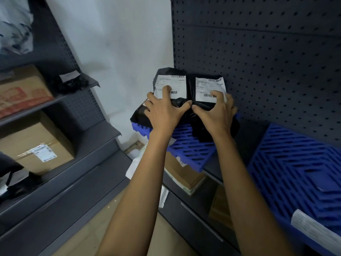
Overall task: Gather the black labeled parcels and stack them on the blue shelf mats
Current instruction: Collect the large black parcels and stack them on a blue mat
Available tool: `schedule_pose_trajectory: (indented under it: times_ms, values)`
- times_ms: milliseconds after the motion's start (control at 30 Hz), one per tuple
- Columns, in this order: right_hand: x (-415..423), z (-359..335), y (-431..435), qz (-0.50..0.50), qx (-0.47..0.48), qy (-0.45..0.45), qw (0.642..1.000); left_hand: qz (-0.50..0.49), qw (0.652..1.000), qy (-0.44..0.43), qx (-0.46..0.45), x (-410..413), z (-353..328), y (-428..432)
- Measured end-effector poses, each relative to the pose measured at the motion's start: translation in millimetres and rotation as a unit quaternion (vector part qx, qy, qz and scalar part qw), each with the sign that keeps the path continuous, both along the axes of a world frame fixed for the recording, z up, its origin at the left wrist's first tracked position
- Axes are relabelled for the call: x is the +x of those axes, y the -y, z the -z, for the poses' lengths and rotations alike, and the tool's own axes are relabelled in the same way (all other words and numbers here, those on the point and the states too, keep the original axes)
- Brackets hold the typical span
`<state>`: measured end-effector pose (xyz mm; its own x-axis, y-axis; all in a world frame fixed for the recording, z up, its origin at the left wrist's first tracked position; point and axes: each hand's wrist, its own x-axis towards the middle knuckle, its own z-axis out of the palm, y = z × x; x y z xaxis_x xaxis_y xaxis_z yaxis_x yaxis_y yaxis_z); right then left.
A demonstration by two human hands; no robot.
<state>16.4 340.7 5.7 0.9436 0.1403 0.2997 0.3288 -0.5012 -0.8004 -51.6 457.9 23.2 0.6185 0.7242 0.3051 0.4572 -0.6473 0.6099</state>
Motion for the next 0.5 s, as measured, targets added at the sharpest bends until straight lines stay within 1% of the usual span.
schedule_pose_trajectory:
  times_ms: [133,233,333,400,500]
  values:
    - [-2.2,9.4,1.7,-0.003,-0.020,0.020,1.000,0.019,0.999,-0.005,0.028,-0.6,6.9,-3.6]
    - [-9.0,9.6,3.7,-0.017,-0.027,0.024,0.999,0.066,0.997,-0.016,0.041,-9.1,6.8,-9.2]
    - [-22.3,9.2,8.8,-0.034,-0.029,0.014,0.999,0.128,0.991,-0.014,0.026,-23.8,7.3,-16.6]
    - [-34.6,7.9,13.4,-0.034,-0.067,0.015,0.997,0.168,0.985,-0.010,0.027,-39.5,8.4,-22.5]
    - [-61.6,8.7,24.3,-0.030,-0.155,0.037,0.987,0.209,0.976,-0.001,0.067,-71.4,13.9,-29.8]
